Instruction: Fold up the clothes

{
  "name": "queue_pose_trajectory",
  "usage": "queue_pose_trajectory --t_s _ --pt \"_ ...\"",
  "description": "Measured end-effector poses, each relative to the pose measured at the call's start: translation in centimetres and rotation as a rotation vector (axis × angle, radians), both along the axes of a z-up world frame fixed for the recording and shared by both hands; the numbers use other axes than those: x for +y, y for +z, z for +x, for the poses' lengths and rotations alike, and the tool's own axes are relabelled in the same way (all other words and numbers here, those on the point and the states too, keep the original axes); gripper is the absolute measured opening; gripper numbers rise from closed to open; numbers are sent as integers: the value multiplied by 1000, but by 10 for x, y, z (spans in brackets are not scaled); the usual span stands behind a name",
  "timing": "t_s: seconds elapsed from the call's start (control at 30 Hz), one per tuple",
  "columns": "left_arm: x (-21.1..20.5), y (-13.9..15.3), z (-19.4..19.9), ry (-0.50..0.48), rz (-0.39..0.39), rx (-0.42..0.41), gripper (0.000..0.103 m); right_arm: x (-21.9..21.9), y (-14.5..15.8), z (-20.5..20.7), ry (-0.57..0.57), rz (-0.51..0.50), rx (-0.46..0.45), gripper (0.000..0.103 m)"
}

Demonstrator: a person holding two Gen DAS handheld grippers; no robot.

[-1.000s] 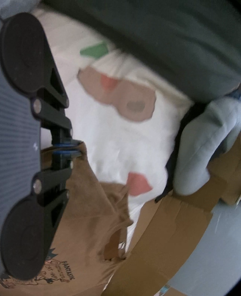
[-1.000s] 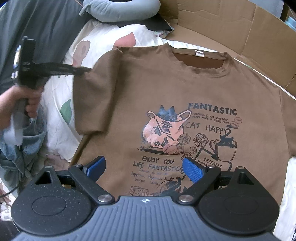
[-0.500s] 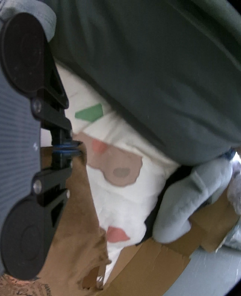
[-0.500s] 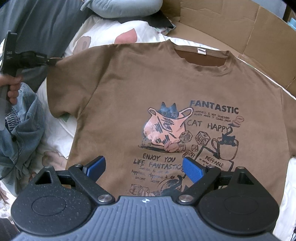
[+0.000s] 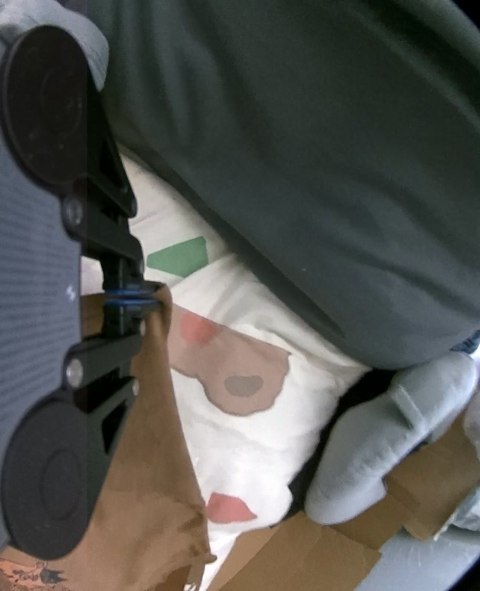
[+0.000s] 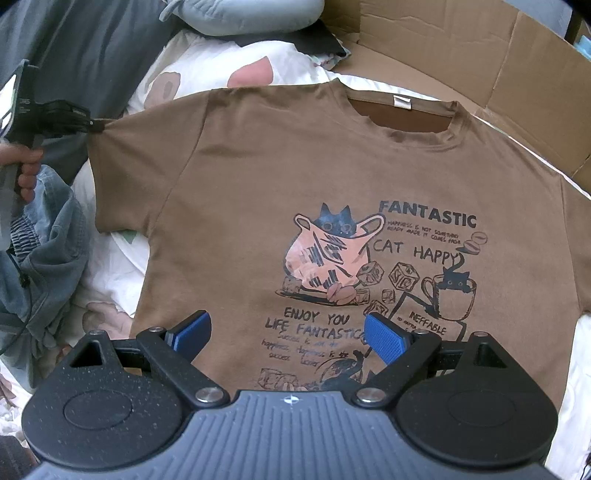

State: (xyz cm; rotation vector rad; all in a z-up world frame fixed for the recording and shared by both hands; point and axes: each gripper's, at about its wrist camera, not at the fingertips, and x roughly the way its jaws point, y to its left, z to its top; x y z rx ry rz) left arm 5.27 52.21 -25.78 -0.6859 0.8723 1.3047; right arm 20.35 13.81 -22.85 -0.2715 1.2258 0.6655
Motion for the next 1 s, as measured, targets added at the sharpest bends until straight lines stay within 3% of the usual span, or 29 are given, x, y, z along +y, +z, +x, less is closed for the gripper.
queue_pose_trajectory --t_s 0.17,0.3,0.43,0.6,0.87,0.93,1.0 --pt "15 -19 -7 44 -66 -43 12 -1 -3 0 1 -6 5 94" --pt "6 3 -12 57 27 -79 17 -2 -3 0 0 -6 6 94" --pt "3 14 -6 32 34 -115 17 -3 -3 3 -6 -2 3 94" --pt "-1 17 25 -72 7 -167 17 -2 -3 4 -6 1 2 94" --pt "-14 7 91 -252 -17 -185 17 0 -1 6 -7 6 2 94" --pt "-16 5 107 -295 -23 -194 8 0 0 7 -10 8 0 94" --pt "-17 3 121 -331 -23 -210 7 -1 1 7 -13 8 -4 94"
